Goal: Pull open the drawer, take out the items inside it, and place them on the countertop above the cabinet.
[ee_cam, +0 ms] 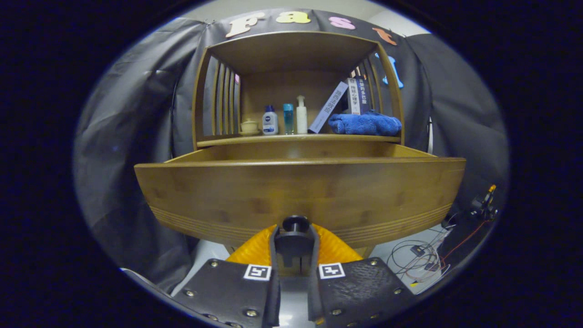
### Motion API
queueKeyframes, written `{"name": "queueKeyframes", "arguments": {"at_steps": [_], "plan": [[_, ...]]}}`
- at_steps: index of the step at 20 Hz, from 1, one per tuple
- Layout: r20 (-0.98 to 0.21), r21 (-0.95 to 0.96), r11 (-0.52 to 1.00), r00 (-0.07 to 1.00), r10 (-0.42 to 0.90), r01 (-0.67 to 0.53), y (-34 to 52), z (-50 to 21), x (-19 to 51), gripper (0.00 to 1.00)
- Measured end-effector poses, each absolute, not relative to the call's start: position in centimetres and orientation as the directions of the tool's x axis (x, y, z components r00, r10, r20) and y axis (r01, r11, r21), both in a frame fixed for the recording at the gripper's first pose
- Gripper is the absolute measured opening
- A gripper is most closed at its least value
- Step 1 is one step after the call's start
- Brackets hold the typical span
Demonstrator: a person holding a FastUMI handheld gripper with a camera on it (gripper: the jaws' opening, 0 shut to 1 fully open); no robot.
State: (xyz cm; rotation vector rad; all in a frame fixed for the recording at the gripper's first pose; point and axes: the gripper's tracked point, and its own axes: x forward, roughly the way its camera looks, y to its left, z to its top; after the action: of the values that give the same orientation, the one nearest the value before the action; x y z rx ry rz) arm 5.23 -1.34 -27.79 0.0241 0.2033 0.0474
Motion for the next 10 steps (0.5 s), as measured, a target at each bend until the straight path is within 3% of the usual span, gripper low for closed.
{"name": "queueKeyframes", "arguments": {"at_steps": [8,10], "plan": [[-0.244,0.037,0.997,0.966,0.081,-0.075,-1.2,-28.7,3.1,0.24],[-0.222,0.030,0.997,0.972,0.077,-0.072,-1.8,-27.2,3.1,0.42]]}}
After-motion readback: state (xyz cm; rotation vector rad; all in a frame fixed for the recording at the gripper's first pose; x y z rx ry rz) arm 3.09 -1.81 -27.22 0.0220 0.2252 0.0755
